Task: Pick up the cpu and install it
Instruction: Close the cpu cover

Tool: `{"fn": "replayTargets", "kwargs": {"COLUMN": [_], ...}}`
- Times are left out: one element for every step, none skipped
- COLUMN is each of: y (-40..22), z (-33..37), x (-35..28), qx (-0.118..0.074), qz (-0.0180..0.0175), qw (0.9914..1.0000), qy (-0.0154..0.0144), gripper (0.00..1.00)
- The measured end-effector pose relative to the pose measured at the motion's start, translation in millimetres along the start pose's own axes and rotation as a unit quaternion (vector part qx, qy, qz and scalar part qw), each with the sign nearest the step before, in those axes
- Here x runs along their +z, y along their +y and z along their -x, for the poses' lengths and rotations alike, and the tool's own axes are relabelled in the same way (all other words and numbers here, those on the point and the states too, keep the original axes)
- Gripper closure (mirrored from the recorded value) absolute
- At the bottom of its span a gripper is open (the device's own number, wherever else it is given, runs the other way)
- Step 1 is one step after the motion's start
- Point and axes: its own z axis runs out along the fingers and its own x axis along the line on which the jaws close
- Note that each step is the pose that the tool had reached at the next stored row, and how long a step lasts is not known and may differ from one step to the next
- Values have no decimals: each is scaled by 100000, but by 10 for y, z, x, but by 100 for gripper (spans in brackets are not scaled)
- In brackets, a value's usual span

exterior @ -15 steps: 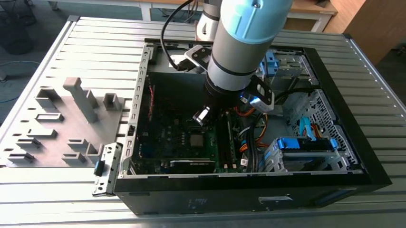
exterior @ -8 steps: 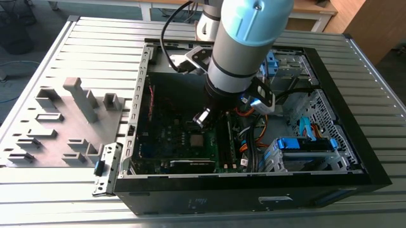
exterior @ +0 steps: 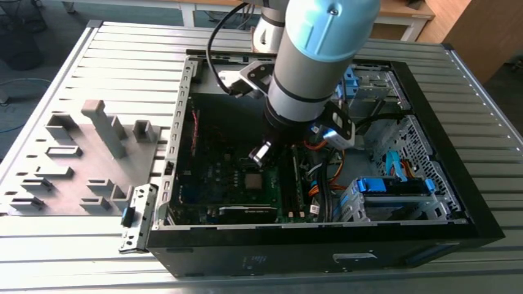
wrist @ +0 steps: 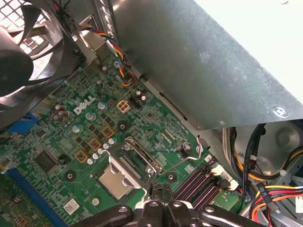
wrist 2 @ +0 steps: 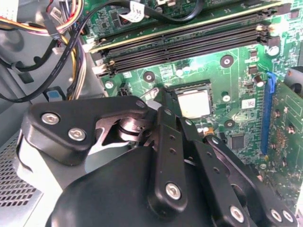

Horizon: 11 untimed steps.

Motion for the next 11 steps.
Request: {"fn": "replayTargets", "kwargs": {"y": [-4, -7, -7, -8, -8, -9, -10, -12, -13, -15, -18], "z": [-4, -7, -8, -7, -7, -6, -6, -4, -3, -2, 1], "x": [-1, -1, -2, -1, -2, -2, -2, -2, -2, -2, -2], "qx": [-1, 5, 8, 8, 4, 2, 3, 0, 0, 0, -1], "qz": [1, -2, -3, -1, -1, -2, -1, 0, -3, -1, -1], "qw": [100000, 100000, 100000, 100000, 100000, 100000, 100000, 100000, 100000, 100000, 100000], "qy": [-1, 1, 2, 0, 0, 1, 2, 0, 2, 1, 0], "gripper": [89, 89, 89, 89, 89, 89, 89, 89, 89, 89, 89]}}
